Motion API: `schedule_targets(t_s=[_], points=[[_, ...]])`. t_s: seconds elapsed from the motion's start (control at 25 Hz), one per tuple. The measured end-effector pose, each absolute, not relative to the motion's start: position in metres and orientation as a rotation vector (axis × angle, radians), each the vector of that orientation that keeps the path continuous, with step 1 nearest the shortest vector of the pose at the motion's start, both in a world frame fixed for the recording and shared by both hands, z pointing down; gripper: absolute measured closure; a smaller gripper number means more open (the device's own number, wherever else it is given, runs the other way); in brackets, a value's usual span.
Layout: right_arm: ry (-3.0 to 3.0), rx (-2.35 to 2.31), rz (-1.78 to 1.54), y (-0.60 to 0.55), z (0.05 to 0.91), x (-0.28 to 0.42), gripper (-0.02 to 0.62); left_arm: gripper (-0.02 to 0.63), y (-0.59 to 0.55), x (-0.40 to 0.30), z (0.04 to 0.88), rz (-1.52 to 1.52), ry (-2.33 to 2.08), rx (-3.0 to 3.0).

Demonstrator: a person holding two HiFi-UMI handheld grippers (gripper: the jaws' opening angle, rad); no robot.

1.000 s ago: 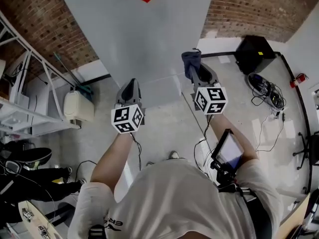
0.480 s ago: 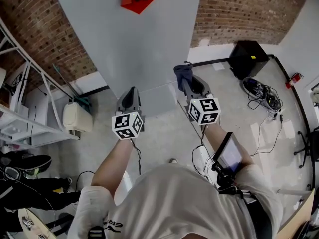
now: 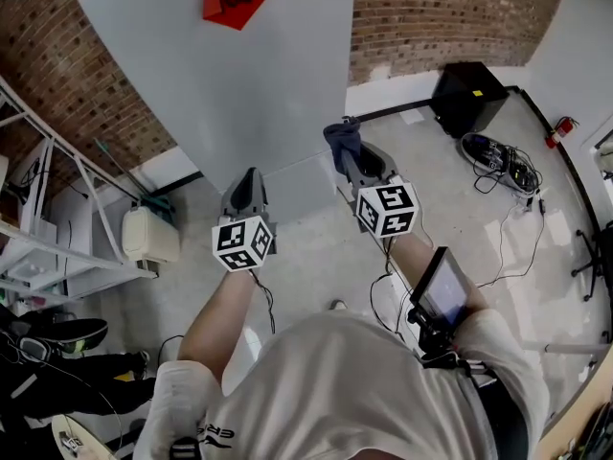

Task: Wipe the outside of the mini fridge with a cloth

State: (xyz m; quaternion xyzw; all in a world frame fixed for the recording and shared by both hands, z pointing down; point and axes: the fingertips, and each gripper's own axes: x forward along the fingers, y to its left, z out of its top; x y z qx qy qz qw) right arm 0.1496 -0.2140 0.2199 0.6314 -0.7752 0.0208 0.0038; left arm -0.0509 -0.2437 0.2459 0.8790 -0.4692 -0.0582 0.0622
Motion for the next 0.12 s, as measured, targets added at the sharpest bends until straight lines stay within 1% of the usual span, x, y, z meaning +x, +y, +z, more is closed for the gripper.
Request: schedule_targets(t_s=[0.12], points=[[-2.435, 1.978, 0.068, -0.218, 0.2173, 0.1568, 0.509, 0.606, -0.2471, -0.0424, 0.2436, -0.183, -1.415, 2.655]])
